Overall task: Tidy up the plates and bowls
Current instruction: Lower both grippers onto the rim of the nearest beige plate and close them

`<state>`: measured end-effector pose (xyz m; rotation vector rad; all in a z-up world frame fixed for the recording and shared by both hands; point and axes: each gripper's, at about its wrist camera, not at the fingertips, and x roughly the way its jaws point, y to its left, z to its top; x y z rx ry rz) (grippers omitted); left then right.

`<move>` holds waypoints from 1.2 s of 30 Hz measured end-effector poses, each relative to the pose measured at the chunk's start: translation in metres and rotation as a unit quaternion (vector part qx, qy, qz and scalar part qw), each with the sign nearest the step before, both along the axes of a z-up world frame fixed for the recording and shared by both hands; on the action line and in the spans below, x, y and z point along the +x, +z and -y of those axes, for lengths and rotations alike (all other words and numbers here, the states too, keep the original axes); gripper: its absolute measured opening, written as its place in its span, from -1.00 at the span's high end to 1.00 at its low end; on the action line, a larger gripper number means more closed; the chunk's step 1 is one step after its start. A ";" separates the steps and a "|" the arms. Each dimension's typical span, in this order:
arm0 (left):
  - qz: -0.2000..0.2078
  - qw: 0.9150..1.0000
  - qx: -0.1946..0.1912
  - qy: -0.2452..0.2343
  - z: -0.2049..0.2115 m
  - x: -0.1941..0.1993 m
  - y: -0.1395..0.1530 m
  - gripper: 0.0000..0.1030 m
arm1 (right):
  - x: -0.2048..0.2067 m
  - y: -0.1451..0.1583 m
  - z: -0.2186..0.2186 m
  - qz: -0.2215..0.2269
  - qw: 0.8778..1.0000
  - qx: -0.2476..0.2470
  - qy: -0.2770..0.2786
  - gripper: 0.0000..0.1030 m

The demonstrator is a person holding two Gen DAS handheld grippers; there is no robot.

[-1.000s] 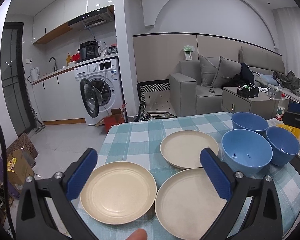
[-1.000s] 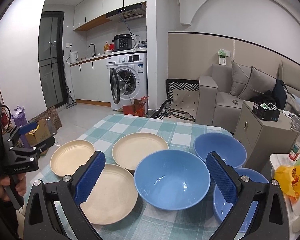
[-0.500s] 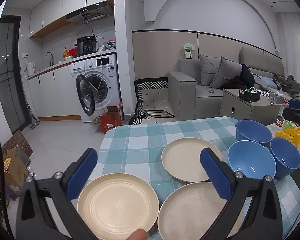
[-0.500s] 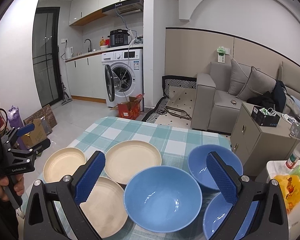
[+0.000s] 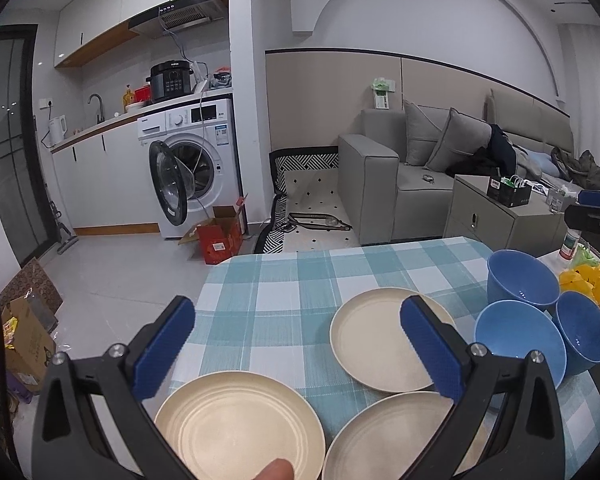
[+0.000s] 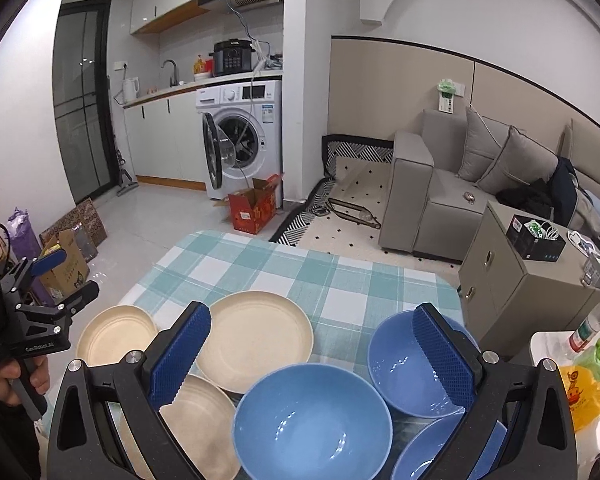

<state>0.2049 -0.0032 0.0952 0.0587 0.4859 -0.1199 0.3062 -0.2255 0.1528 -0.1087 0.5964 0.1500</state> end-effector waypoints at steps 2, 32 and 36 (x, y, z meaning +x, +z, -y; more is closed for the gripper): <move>-0.007 1.000 0.000 -0.002 0.001 0.007 -0.003 -1.00 | 0.008 -0.003 -0.002 -0.003 1.000 -0.003 0.002 -1.00; -0.098 0.995 0.011 -0.016 0.010 0.103 -0.055 -1.00 | 0.145 -0.079 0.000 -0.126 0.992 0.009 0.002 -1.00; -0.110 0.994 0.014 -0.018 0.014 0.112 -0.065 -1.00 | 0.160 -0.095 0.000 -0.154 0.988 0.003 -0.005 -1.00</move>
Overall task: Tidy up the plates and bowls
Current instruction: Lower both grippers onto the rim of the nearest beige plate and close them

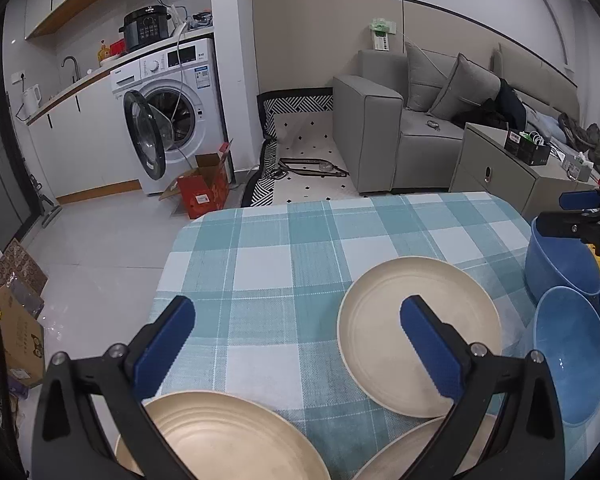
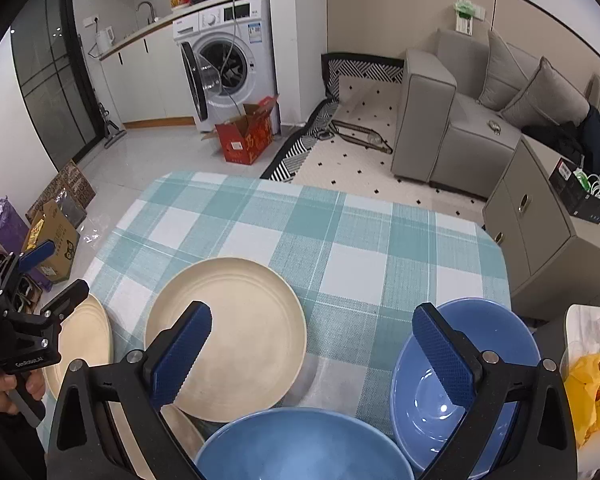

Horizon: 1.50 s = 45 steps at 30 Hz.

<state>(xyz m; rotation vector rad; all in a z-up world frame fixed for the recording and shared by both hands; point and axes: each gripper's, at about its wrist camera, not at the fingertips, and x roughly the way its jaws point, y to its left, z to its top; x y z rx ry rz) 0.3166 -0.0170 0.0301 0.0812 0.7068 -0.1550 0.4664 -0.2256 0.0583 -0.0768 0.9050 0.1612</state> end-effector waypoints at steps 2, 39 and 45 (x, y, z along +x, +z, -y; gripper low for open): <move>-0.009 1.000 0.001 -0.003 0.002 0.005 -0.005 -1.00 | 0.006 -0.007 0.000 -0.011 1.000 -0.001 -0.002 -1.00; -0.138 0.987 0.034 -0.075 0.037 0.028 -0.085 -0.34 | 0.062 -0.121 -0.023 -0.211 0.976 -0.047 0.024 -0.47; -0.150 0.985 0.027 -0.078 0.036 0.028 -0.090 -0.17 | 0.062 -0.120 -0.028 -0.210 0.976 -0.044 0.041 -0.42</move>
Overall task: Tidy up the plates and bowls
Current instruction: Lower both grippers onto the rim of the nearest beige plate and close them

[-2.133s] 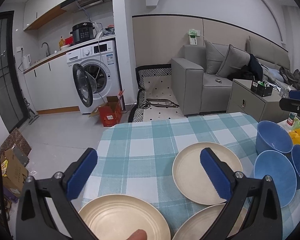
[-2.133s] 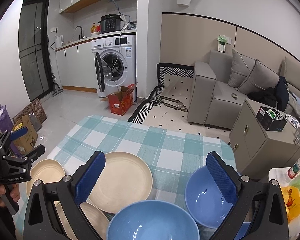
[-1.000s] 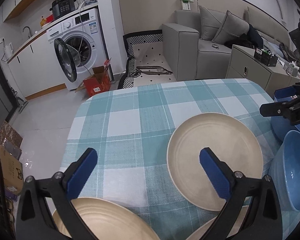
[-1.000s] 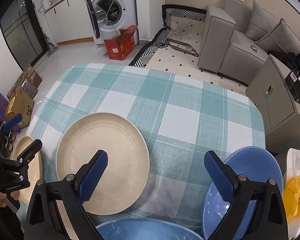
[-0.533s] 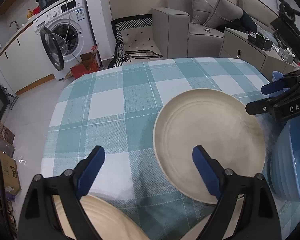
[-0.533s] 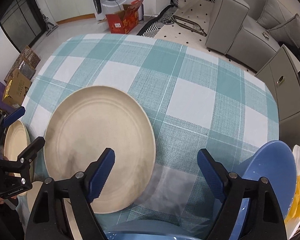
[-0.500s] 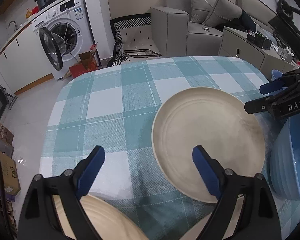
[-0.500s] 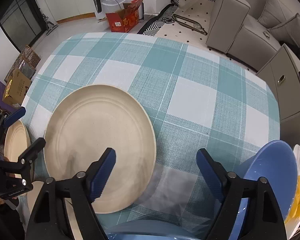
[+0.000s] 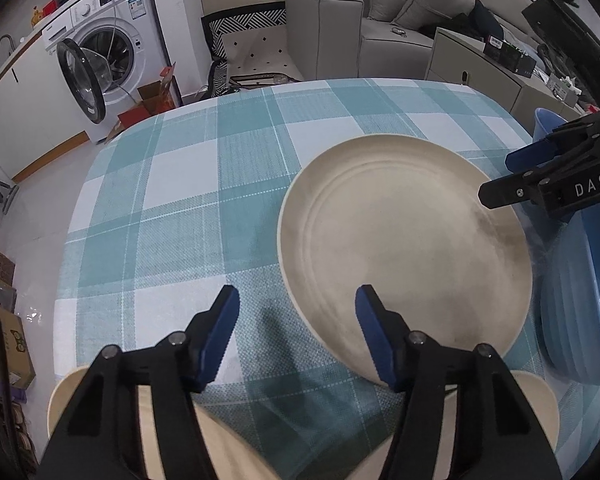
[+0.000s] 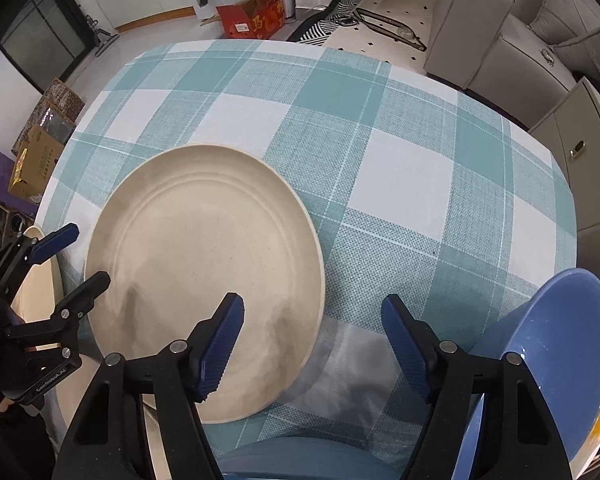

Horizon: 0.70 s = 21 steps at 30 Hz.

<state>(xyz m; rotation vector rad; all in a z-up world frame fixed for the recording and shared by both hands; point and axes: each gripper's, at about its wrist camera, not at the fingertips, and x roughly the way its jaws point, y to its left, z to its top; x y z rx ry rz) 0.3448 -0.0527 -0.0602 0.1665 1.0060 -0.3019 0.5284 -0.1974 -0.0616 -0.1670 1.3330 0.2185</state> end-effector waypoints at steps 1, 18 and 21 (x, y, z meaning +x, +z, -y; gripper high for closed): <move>0.000 1.000 0.000 -0.001 0.000 0.000 0.000 -0.16 | 0.000 0.000 -0.001 -0.002 1.000 0.003 0.004 -0.41; -0.024 1.000 -0.004 -0.009 -0.002 0.002 -0.009 0.38 | 0.003 -0.020 -0.008 -0.035 0.999 0.016 0.007 0.04; -0.027 1.000 -0.009 -0.007 -0.003 0.001 -0.010 0.48 | 0.002 -0.022 -0.008 -0.038 0.999 0.014 0.009 0.18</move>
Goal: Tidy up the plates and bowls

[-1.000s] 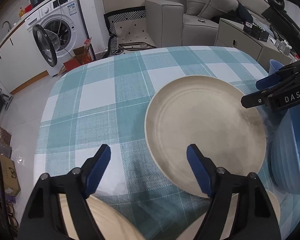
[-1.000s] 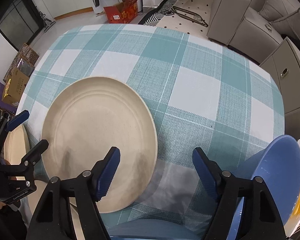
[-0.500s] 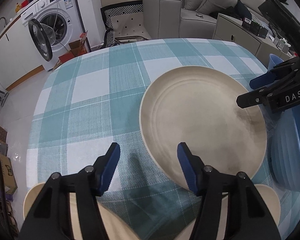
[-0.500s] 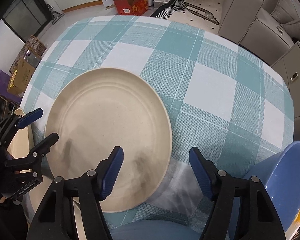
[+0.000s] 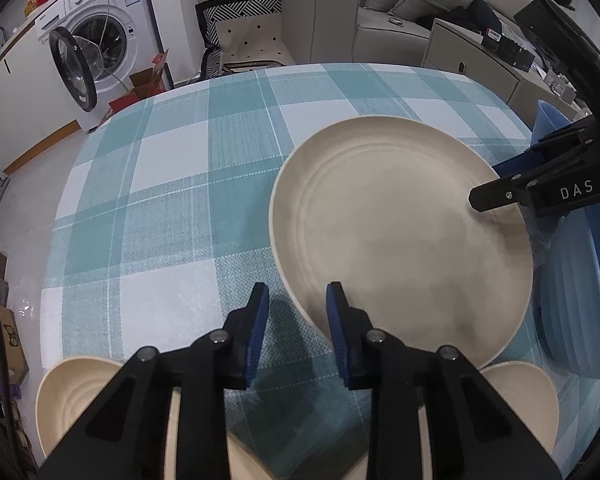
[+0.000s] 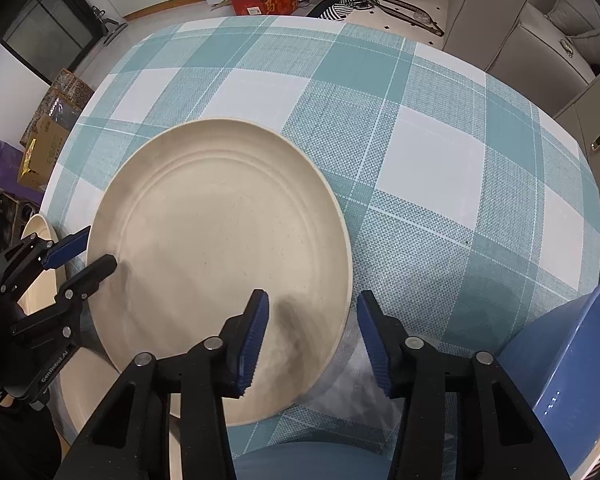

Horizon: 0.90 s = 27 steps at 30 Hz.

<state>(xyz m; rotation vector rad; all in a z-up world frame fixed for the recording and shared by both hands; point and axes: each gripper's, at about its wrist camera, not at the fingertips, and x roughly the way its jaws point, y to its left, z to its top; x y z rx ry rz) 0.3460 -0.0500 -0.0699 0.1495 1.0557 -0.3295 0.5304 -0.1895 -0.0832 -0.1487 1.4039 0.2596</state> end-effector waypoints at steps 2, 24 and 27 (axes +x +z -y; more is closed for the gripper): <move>-0.002 1.000 -0.002 -0.002 0.000 -0.001 0.000 0.53 | -0.001 -0.001 0.000 -0.001 1.000 -0.002 0.000 0.23; 0.008 1.000 0.008 0.010 -0.002 -0.001 0.005 0.70 | -0.005 0.006 -0.002 0.023 1.000 -0.007 0.009 0.65; 0.012 1.000 0.010 0.012 -0.002 -0.001 0.007 0.70 | -0.004 0.010 -0.002 0.028 1.000 -0.004 0.006 0.65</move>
